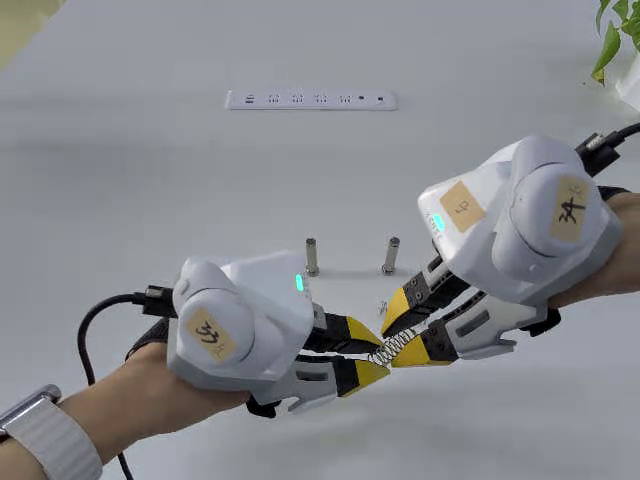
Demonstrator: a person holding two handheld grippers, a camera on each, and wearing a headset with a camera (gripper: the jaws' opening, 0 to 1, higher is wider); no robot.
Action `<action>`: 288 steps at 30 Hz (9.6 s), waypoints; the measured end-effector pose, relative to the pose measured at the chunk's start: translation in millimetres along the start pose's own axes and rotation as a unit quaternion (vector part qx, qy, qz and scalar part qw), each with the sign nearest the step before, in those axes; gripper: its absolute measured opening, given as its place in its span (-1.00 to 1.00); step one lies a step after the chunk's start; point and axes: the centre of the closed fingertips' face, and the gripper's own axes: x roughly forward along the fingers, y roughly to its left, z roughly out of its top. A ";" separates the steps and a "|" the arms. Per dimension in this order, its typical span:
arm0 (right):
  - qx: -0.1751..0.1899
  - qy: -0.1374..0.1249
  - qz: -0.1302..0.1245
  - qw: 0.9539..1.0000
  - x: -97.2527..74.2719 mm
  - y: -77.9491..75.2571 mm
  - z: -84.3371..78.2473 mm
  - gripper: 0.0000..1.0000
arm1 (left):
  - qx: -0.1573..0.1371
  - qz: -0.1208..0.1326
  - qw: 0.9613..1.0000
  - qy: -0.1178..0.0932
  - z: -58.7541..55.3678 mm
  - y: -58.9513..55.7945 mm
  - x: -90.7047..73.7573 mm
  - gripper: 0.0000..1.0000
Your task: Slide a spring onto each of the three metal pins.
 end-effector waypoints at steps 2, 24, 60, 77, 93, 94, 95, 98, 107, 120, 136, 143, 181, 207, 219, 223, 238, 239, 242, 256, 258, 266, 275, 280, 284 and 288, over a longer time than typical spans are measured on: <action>0.000 0.001 0.000 1.000 0.2 0.2 -0.5 -0.82 | 0.001 0.001 1.000 -0.004 1.6 -0.4 0.1 -0.87; 0.022 -0.001 0.001 1.000 0.0 0.0 -1.7 -0.85 | -0.011 0.004 1.000 -0.015 2.5 -1.4 1.4 -0.87; 0.008 0.013 -0.011 1.000 2.2 -13.2 -2.9 -0.85 | -0.146 0.163 0.975 -0.026 -45.4 43.9 -36.0 0.46; 0.000 0.027 -0.007 1.000 2.8 -20.3 -4.8 -0.85 | -0.187 0.229 0.954 -0.044 -56.2 61.0 -55.5 0.98; -0.008 0.055 -0.027 0.998 -7.1 -78.0 1.6 -0.86 | -0.195 0.250 0.947 -0.043 -61.9 62.8 -58.7 0.98; -0.010 0.057 -0.029 0.998 -7.5 -83.7 1.2 -0.86 | -0.196 0.251 0.947 -0.044 -61.4 62.9 -58.5 0.98; -0.014 0.060 -0.029 0.998 -8.3 -88.9 2.8 -0.86 | -0.196 0.252 0.947 -0.044 -61.5 63.5 -58.0 0.98; -0.023 0.068 -0.028 0.997 -10.1 -97.6 7.4 -0.86 | -0.195 0.253 0.947 -0.042 -61.6 64.0 -56.5 0.98; -0.047 0.086 -0.025 0.995 -7.6 -126.0 19.6 -0.86 | -0.192 0.254 0.947 -0.039 -62.1 66.5 -54.8 0.98; -0.069 0.133 -0.016 0.989 12.9 -154.1 22.8 -0.86 | -0.205 0.253 0.944 -0.045 -64.6 65.3 -50.0 0.98; -0.086 0.185 0.008 0.979 27.7 -157.1 16.6 -0.86 | -0.208 0.257 0.943 -0.050 -62.9 70.3 -49.6 0.98; -0.096 0.191 0.013 0.977 30.0 -155.5 14.5 -0.86 | -0.209 0.257 0.942 -0.051 -64.0 70.6 -50.0 0.98; -0.104 0.221 0.049 0.969 70.7 -162.1 -3.2 -0.85 | -0.231 0.257 0.937 -0.052 -74.3 71.9 -51.5 0.94; -0.104 0.237 0.050 0.964 86.2 -156.0 -16.4 -0.85 | -0.235 0.257 0.936 -0.052 -75.6 72.0 -51.0 0.91; -0.105 0.244 0.051 0.963 88.0 -146.5 -17.9 -0.84 | -0.234 0.257 0.936 -0.053 -75.3 71.3 -51.6 0.91; -0.103 0.242 0.052 0.963 88.7 -145.5 -18.7 -0.77 | -0.233 0.257 0.936 -0.054 -74.8 71.4 -51.7 0.91; -0.090 0.209 0.039 0.973 92.3 -151.0 -20.9 0.59 | -0.233 0.257 0.936 -0.054 -74.0 71.3 -51.6 0.91; -0.088 0.207 0.040 0.973 92.0 -150.4 -21.7 0.70 | -0.233 0.256 0.937 -0.055 -73.8 71.2 -51.6 0.91; -0.085 0.194 0.049 0.976 92.8 -144.8 -23.8 0.96 | -0.238 0.256 0.935 -0.061 -72.5 71.6 -53.8 0.91; -0.066 0.161 0.037 0.984 80.6 -125.2 -13.4 0.99 | -0.240 0.260 0.933 -0.064 -72.8 75.6 -66.4 0.91; -0.061 0.157 0.032 0.985 77.9 -125.8 -11.7 0.99 | -0.238 0.258 0.934 -0.059 -73.7 75.8 -66.7 0.91; -0.049 0.136 0.001 0.990 51.0 -125.4 -11.4 0.99 | -0.218 0.247 0.943 -0.046 -69.6 76.6 -65.7 0.91; -0.040 0.092 -0.047 0.994 29.3 -118.8 -13.3 0.99 | -0.200 0.238 0.950 -0.040 -61.2 82.6 -62.1 0.91; -0.013 0.064 -0.069 0.995 21.2 -113.7 -17.0 0.99 | -0.197 0.235 0.951 -0.039 -60.2 82.6 -61.3 0.91; 0.017 0.040 -0.082 0.996 13.7 -108.7 -19.6 0.99 | -0.193 0.230 0.953 -0.036 -60.0 81.0 -60.7 0.91; 0.039 0.021 -0.107 0.993 2.2 -103.0 -25.4 0.99 | -0.186 0.225 0.956 -0.032 -58.4 80.6 -60.7 0.91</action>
